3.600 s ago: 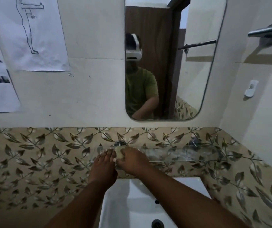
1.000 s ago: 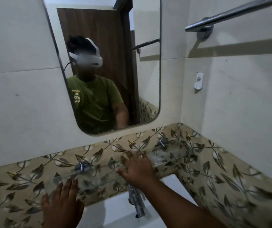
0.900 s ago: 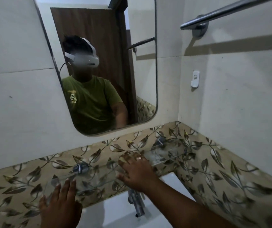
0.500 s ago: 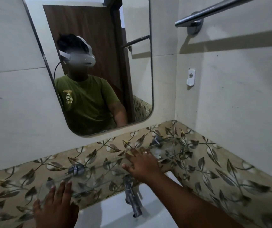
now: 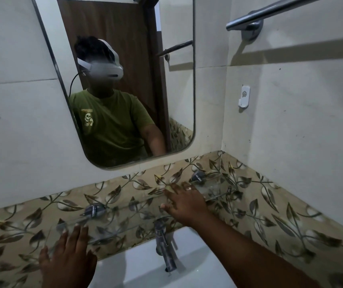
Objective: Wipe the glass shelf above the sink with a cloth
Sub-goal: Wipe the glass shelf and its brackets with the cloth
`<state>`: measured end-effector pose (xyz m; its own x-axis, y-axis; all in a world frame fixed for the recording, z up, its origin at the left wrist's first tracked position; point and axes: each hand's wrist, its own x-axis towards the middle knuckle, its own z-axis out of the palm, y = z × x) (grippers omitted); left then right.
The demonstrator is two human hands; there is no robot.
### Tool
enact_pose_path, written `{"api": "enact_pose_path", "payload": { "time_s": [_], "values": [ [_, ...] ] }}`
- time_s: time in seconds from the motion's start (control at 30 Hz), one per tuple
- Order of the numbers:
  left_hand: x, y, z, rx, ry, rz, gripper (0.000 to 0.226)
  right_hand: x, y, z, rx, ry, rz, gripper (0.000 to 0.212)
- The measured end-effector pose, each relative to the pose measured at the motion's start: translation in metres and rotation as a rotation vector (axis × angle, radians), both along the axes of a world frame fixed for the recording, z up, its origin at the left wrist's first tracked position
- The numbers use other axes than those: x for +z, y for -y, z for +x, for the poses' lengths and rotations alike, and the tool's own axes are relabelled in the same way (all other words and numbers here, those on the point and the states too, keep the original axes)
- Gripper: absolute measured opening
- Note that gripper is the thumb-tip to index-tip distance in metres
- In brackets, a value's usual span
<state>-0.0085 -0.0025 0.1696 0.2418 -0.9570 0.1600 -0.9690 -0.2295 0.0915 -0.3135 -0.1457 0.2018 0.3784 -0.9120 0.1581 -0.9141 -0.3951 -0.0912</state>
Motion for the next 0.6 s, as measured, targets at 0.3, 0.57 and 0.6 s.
{"api": "enact_pose_path", "payload": {
  "time_s": [0.3, 0.57, 0.6],
  "values": [
    [0.001, -0.002, -0.002, 0.013, 0.007, -0.009, 0.076, 0.0, 0.01, -0.052, 0.08, 0.016, 0.042, 0.085],
    [-0.02, 0.011, 0.023, 0.015, 0.095, 0.094, 0.075, 0.018, -0.008, 0.029, -0.314, 0.138, 0.147, 0.096],
    [-0.027, 0.014, 0.031, 0.007, 0.114, 0.105, 0.075, 0.015, -0.01, 0.036, -0.351, 0.119, 0.186, 0.099]
  ]
}}
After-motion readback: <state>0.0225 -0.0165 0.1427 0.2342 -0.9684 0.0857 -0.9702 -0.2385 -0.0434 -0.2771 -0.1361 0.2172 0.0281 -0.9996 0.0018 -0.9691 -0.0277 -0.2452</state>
